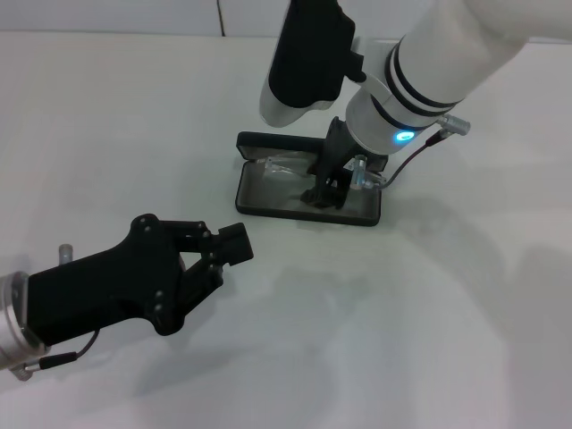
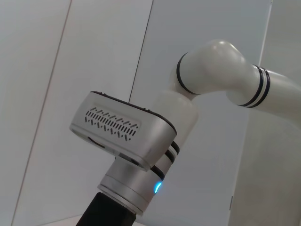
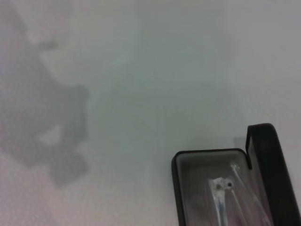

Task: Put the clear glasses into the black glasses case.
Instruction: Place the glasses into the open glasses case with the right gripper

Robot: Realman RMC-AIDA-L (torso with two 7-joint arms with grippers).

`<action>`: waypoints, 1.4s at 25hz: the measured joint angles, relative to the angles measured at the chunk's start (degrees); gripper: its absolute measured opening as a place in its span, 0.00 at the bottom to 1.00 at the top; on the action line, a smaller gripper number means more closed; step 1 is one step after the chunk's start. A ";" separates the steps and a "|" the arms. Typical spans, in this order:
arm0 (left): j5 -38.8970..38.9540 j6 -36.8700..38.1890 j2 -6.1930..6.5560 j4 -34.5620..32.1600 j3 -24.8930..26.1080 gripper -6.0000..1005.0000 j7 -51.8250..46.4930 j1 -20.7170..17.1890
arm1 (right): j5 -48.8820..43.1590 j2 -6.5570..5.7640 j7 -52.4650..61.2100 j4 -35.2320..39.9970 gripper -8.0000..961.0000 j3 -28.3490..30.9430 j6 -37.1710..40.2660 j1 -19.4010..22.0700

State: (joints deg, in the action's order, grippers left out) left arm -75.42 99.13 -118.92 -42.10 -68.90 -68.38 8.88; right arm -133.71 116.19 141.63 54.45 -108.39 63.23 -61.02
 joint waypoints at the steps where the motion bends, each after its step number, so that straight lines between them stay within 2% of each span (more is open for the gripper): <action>1: 0.00 0.00 0.00 0.00 0.00 0.09 0.00 0.01 | 0.05 0.00 0.15 0.00 0.31 0.09 -0.05 0.03; 7: 0.01 0.00 0.00 0.00 0.00 0.09 0.00 0.07 | 1.33 0.00 0.42 0.39 0.32 0.71 0.00 0.23; 14: 0.01 0.01 -0.05 0.00 0.00 0.09 0.00 0.16 | 0.47 0.00 4.09 -1.30 0.32 0.64 1.93 -1.65; 35: 0.01 0.00 -0.08 0.09 0.00 0.09 0.00 0.26 | -1.14 0.00 5.77 0.62 0.33 0.75 1.44 -1.03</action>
State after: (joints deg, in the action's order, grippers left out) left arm -75.41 99.14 -119.00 -42.01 -68.90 -68.38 9.14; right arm -134.85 116.19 147.40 55.06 -107.64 64.66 -62.05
